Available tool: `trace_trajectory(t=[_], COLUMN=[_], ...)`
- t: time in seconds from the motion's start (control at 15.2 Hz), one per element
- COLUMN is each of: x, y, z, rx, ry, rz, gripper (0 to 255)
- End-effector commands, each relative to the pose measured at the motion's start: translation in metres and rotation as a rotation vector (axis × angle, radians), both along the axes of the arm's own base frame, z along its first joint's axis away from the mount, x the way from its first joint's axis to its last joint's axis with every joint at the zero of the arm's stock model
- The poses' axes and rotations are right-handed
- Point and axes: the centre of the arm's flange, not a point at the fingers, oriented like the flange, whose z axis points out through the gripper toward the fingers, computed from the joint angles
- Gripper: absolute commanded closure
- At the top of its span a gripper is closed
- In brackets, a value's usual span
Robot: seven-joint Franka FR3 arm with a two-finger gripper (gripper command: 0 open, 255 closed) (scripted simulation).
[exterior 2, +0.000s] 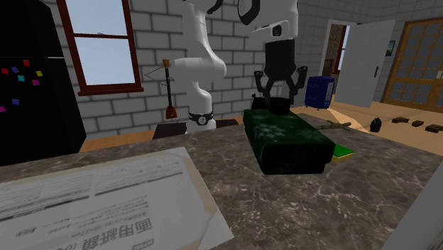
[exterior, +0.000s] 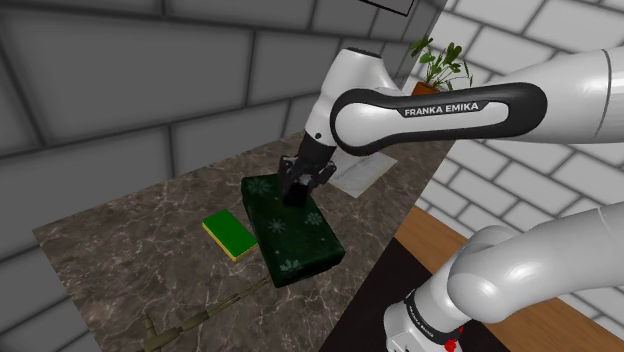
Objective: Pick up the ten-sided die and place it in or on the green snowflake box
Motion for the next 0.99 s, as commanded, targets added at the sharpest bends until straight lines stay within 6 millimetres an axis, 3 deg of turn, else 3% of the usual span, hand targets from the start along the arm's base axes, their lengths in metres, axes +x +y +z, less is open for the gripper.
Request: trace_trajectory(t=[0.0, 0.13, 0.66, 0.73, 0.92], x=[-0.0006, -0.0006, -0.0006, -0.0004, -0.0005], y=[-0.0003, -0.0003, -0.0003, -0.0002, -0.0009], z=[-0.0115, -0.0202, -0.0202, -0.0200, -0.0201], rx=[0.000, 0.000, 0.000, 0.000, 0.000], ry=[-0.001, -0.001, -0.001, -0.001, -0.001], rz=[0.000, 0.000, 0.000, 0.000, 0.000], gripper=[255, 255, 255, 0, 0])
